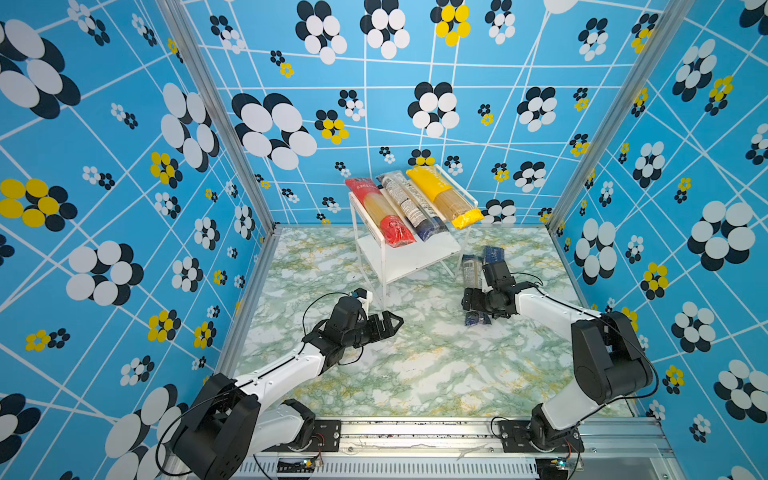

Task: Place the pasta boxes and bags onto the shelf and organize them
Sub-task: 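Lower the open right gripper around the clear spaghetti bag beside the Barilla box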

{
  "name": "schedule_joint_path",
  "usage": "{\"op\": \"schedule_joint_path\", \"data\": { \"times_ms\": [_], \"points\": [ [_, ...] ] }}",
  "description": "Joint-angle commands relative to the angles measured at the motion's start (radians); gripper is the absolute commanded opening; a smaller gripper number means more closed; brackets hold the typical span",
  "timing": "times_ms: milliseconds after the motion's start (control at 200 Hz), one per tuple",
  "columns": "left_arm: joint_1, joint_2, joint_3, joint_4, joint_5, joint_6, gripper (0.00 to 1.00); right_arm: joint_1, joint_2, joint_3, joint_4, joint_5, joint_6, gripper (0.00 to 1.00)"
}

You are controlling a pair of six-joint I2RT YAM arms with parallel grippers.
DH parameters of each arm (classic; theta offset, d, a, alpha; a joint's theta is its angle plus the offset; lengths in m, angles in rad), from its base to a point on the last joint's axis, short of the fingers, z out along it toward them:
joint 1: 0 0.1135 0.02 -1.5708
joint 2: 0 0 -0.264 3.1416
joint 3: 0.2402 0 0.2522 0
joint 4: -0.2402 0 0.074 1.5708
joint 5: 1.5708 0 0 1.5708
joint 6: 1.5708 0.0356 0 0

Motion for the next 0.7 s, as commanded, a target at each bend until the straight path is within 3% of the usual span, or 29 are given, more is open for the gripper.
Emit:
{"op": "schedule_joint_path", "data": {
  "times_ms": [0,265,695],
  "points": [
    [-0.003,-0.031,0.002,-0.021,-0.012,0.015,0.99,-0.008,0.051,0.045,0.014,0.016,-0.012,0.91],
    [0.0,-0.054,-0.01,-0.032,-0.023,0.016,0.99,-0.005,0.112,0.046,0.021,-0.037,0.0,0.96],
    [0.004,-0.037,-0.015,-0.014,-0.016,0.012,0.99,0.088,0.103,0.02,-0.009,-0.032,-0.012,0.81]
  ]
}}
